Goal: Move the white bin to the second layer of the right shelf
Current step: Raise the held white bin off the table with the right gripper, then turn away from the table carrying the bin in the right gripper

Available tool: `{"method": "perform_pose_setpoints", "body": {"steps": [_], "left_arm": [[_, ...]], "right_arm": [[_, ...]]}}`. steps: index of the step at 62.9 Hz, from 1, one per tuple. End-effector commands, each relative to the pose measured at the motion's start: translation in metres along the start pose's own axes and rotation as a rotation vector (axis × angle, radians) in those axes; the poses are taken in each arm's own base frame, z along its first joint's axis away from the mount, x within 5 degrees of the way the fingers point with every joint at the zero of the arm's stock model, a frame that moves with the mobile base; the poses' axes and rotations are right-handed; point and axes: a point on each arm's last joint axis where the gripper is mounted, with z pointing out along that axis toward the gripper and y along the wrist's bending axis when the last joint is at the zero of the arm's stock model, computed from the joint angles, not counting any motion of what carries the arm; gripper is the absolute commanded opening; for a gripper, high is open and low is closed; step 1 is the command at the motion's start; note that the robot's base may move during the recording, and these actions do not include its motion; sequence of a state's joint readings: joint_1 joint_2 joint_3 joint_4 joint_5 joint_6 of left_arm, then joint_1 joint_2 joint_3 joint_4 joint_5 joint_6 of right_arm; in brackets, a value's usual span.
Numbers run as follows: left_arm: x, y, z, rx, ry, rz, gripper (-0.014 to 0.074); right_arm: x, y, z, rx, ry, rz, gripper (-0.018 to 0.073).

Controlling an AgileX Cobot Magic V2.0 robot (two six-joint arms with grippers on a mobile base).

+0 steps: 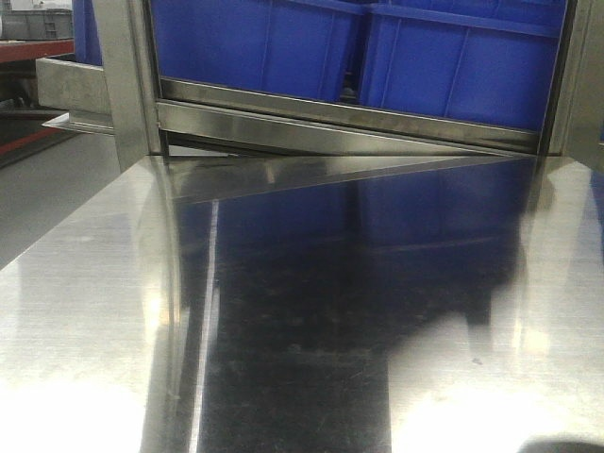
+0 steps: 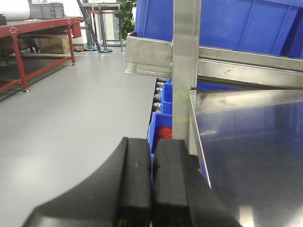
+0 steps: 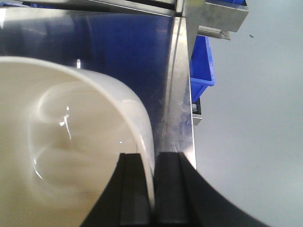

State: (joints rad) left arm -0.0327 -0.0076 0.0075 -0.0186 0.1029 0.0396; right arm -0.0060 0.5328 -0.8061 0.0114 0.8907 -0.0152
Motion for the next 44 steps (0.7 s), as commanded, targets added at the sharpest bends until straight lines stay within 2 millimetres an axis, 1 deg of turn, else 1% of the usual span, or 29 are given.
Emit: {"method": "perform_pose_setpoints", "body": {"steps": [1, 44], "left_arm": [[0.0004, -0.0003, -0.0006, 0.005, -0.076, -0.013, 0.0085], [0.0004, -0.0003, -0.0006, 0.005, -0.076, -0.013, 0.0085]], "right_arm": [[-0.0147, -0.0001, -0.0057, 0.001, -0.111, 0.003, 0.0055], [-0.0147, -0.0001, -0.0057, 0.001, -0.111, 0.003, 0.0055]]}}
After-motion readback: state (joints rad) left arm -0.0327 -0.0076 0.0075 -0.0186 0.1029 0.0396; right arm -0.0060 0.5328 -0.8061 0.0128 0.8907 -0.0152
